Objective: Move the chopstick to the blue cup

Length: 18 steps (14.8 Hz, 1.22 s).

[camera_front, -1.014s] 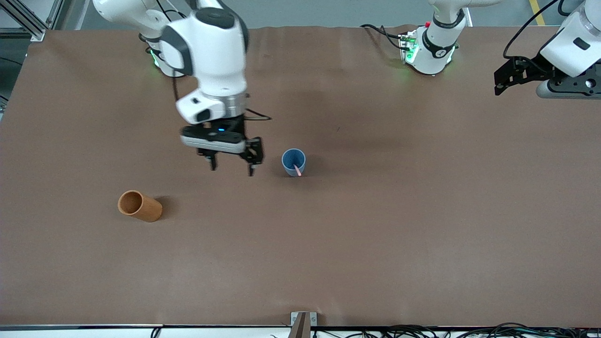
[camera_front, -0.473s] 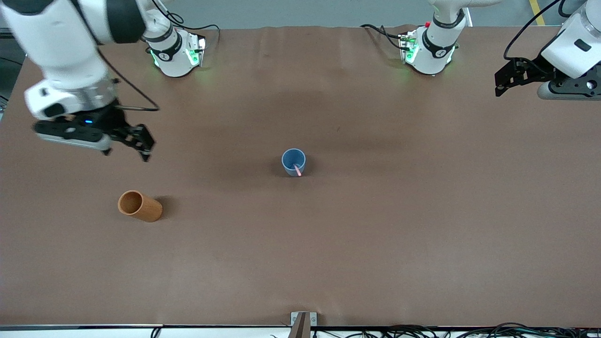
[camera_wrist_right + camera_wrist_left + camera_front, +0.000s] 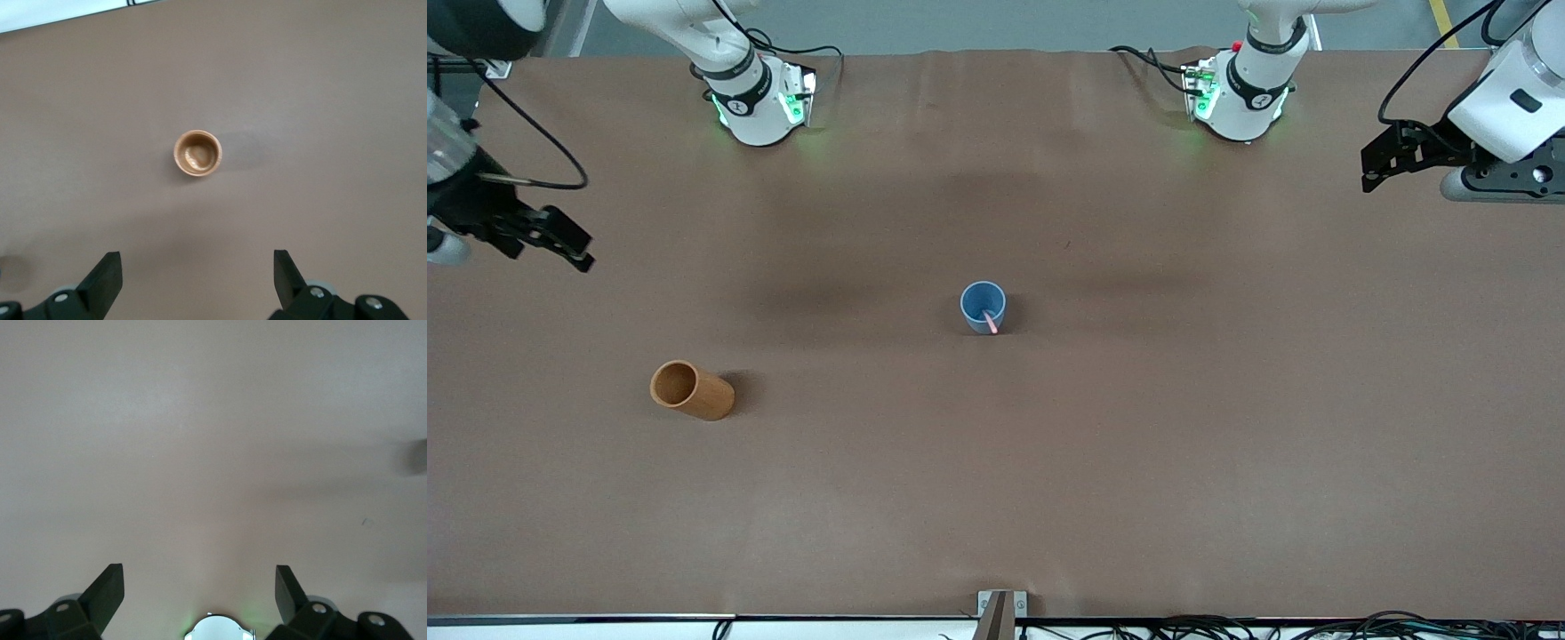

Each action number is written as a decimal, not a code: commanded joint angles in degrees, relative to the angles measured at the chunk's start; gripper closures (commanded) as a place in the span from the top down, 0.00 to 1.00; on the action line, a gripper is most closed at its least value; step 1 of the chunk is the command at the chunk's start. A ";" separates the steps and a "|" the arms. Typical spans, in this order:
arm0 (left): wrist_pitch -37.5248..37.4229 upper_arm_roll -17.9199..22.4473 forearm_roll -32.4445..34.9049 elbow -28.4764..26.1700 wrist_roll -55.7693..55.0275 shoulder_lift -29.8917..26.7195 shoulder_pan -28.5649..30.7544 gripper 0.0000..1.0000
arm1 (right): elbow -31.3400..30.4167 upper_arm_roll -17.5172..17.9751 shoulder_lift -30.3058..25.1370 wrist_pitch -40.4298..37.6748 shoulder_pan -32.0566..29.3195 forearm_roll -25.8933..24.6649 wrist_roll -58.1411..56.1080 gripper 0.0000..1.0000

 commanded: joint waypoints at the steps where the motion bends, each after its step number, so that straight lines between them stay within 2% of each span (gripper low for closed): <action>1: -0.13 -0.24 -0.74 1.99 1.02 1.18 0.16 1.00 | 6.66 -0.34 -0.34 -6.13 -0.41 1.37 -0.86 1.00; 5: -0.13 -0.32 -0.65 2.87 1.02 1.71 0.16 1.00 | 15.72 -1.75 1.33 -11.67 -0.59 1.54 -3.32 1.00; 8: -0.22 -0.32 -0.39 4.01 0.68 2.32 -0.19 1.00 | 21.44 -1.84 4.84 -16.07 -0.68 2.51 -3.33 1.00; 12: -0.39 -0.32 -0.56 4.72 0.76 2.85 0.25 1.00 | 23.56 -1.75 6.78 -19.50 -0.59 4.34 -3.41 1.00; 16: -0.48 -0.33 -0.65 4.72 0.85 2.85 0.42 1.00 | 21.72 -0.70 6.69 -20.39 -1.29 5.06 -4.47 1.00; 17: -0.48 -0.32 -0.65 4.72 0.85 2.85 0.43 1.00 | 21.72 0.87 6.69 -20.56 -3.03 5.14 -4.56 1.00; 18: -0.57 -0.32 -0.65 4.72 0.85 2.85 0.51 1.00 | 21.80 3.93 6.69 -21.00 -5.31 5.15 -4.64 1.00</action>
